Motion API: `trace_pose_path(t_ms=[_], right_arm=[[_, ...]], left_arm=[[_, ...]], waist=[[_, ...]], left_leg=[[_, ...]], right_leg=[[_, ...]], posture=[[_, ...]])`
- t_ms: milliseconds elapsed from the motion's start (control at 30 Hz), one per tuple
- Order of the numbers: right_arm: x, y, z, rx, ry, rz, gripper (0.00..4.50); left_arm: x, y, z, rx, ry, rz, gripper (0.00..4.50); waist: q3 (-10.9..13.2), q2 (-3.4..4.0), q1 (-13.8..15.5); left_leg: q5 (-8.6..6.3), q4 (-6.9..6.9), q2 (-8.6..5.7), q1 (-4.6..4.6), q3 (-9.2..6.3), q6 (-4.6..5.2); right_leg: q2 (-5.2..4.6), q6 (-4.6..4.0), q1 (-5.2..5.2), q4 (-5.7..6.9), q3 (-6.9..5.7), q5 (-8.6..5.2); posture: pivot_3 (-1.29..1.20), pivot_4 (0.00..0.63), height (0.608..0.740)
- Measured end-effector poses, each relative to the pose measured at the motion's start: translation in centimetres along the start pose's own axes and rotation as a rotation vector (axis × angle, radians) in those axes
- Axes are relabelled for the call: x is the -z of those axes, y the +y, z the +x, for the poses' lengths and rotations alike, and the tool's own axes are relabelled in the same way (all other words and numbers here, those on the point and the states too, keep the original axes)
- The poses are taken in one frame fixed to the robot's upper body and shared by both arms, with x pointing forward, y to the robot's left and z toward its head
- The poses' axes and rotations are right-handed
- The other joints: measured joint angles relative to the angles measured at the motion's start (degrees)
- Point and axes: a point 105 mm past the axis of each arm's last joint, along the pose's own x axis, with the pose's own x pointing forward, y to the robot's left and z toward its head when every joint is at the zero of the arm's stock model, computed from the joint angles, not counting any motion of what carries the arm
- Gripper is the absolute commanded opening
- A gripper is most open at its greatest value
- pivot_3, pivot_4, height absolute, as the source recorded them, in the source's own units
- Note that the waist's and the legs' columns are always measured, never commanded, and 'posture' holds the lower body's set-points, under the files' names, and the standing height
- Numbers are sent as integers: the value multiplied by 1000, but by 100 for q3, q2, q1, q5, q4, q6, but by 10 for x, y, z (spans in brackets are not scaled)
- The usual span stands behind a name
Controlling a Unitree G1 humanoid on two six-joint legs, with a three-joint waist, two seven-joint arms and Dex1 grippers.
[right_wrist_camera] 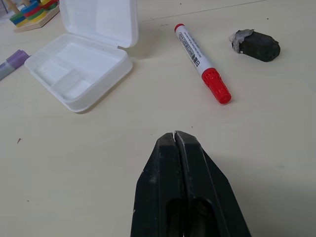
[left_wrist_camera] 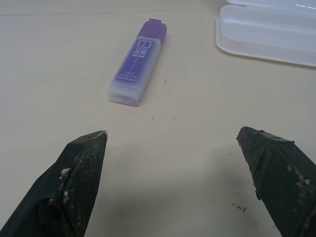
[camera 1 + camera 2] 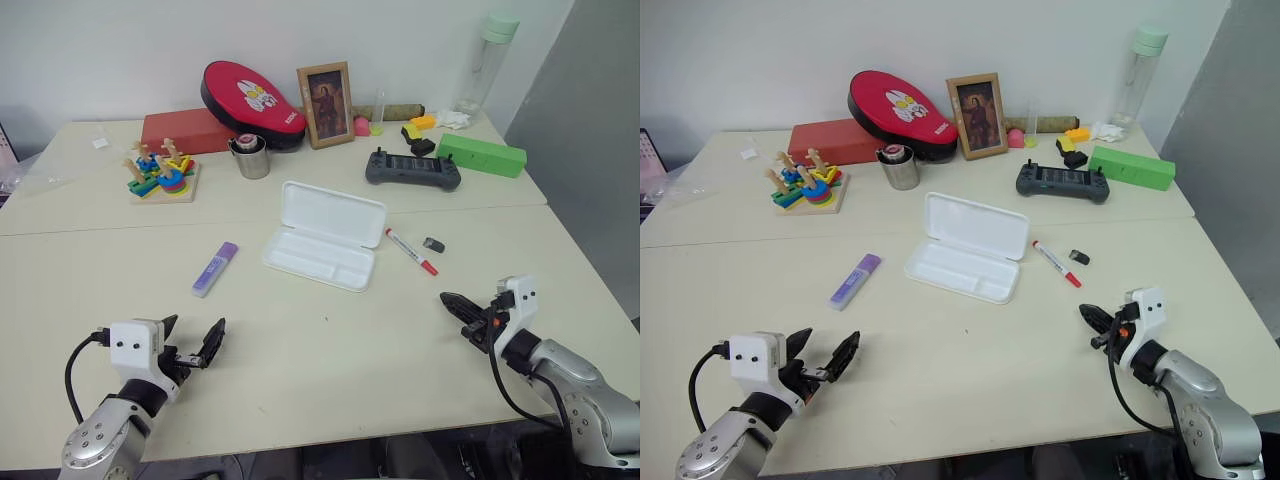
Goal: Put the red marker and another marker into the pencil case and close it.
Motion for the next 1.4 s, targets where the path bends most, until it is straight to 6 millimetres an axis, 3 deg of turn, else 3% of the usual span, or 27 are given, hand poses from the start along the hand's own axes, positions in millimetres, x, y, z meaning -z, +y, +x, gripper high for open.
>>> trace_pose_path(t_ms=[900, 1400], right_arm=[[10, -6, 3, 24, 105, 30, 13], [3, -1, 6, -10, 78, 29, 3578]], left_arm=[[-1, 4, -7, -7, 23, 14, 4500], [-2, 4, -6, -3, 22, 18, 4500]], waist=[[0, -1, 0], [0, 0, -1]], left_leg=[[0, 0, 0, 0, 0, 0], [0, 0, 0, 0, 0, 0]], right_leg=[[0, -4, 0, 1, 1, -2], [0, -4, 0, 1, 1, -2]], posture=[[0, 150, 740], [0, 150, 740]])
